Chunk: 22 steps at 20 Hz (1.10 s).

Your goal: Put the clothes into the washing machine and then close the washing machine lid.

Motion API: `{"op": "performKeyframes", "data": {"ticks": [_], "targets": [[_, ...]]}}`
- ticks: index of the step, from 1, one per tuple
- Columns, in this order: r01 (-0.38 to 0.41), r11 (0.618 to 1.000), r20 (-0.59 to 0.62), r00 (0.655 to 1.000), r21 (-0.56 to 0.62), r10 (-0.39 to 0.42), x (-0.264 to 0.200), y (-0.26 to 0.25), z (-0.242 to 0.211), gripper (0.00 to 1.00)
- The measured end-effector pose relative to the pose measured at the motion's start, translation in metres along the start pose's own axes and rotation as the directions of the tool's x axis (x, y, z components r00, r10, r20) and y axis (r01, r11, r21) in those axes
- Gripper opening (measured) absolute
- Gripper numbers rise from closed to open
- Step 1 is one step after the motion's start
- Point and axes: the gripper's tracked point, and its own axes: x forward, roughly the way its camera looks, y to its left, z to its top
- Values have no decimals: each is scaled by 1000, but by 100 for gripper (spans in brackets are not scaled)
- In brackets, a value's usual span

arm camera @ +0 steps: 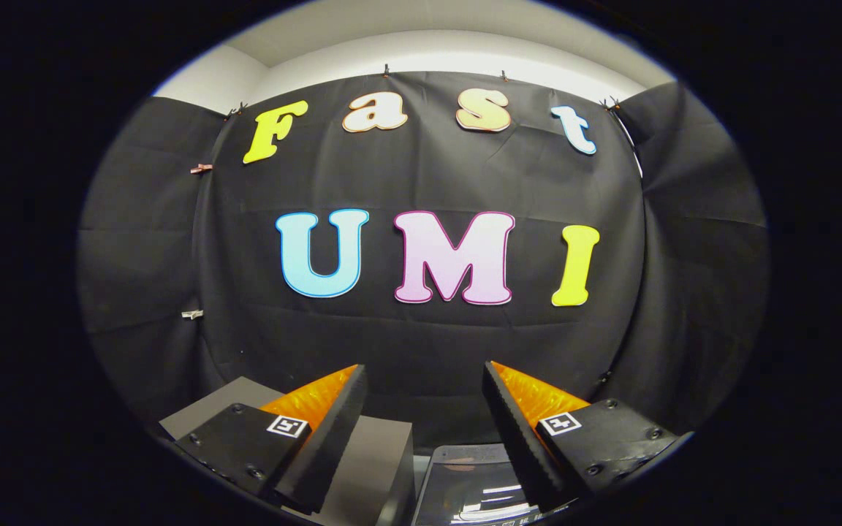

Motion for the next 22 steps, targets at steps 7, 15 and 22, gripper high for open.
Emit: {"op": "performKeyframes", "data": {"ticks": [7, 15, 22], "targets": [[-10, 1000, -14, 1000, 9, 10, 4, 1, -3, 99], [-13, 1000, -16, 1000, 8, 14, 6, 0, -3, 99], [-18, 1000, -18, 1000, 10, 18, 8, 0, -2, 99]]}}
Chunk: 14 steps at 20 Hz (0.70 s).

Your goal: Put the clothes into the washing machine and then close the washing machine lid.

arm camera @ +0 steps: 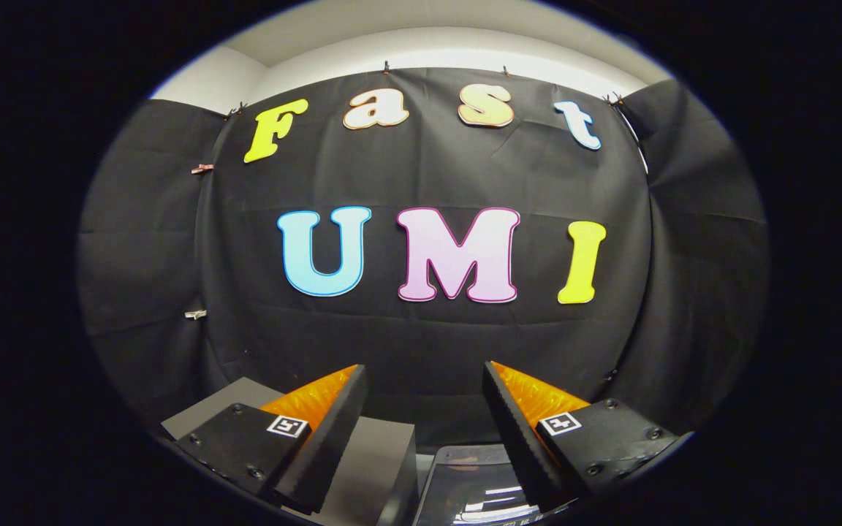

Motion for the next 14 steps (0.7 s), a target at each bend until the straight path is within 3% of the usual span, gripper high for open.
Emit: {"op": "performKeyframes", "data": {"ticks": [14], "targets": [[24, 1000, 6, 1000, 14, -24, 3, -4, 0, 99]]}}
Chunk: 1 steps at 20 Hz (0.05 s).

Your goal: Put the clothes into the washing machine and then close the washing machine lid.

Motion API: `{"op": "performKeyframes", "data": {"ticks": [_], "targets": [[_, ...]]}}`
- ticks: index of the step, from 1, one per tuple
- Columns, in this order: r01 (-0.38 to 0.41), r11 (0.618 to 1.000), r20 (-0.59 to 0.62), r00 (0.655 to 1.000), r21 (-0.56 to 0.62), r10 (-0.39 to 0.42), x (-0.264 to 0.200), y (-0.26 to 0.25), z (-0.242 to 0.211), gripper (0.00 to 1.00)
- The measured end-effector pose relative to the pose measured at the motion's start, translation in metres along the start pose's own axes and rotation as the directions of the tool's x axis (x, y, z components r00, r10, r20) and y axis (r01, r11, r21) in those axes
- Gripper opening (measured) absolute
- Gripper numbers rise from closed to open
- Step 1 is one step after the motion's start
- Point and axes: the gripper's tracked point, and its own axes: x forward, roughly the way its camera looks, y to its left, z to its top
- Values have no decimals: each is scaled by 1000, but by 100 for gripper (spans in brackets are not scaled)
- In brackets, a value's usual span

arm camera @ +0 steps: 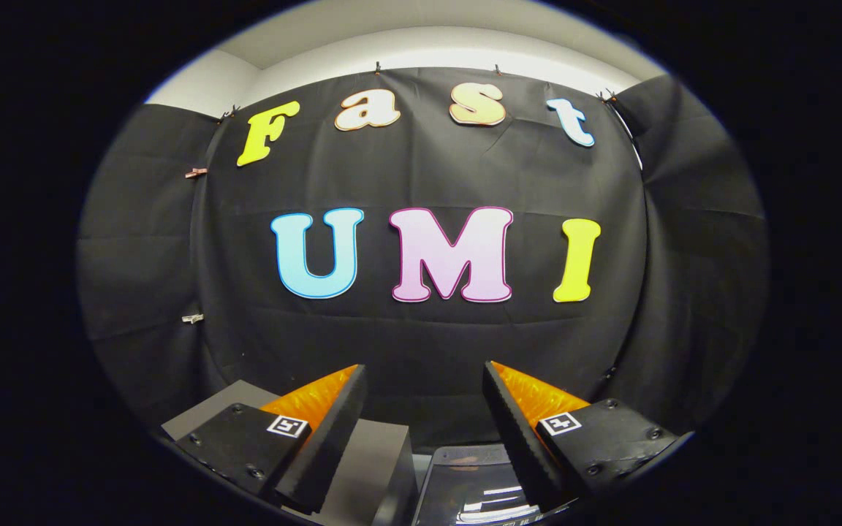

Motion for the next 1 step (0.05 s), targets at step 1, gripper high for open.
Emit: {"op": "performKeyframes", "data": {"ticks": [1], "targets": [[2, 1000, -1, 1000, -3, -2, 0, 0, -1, 99]]}}
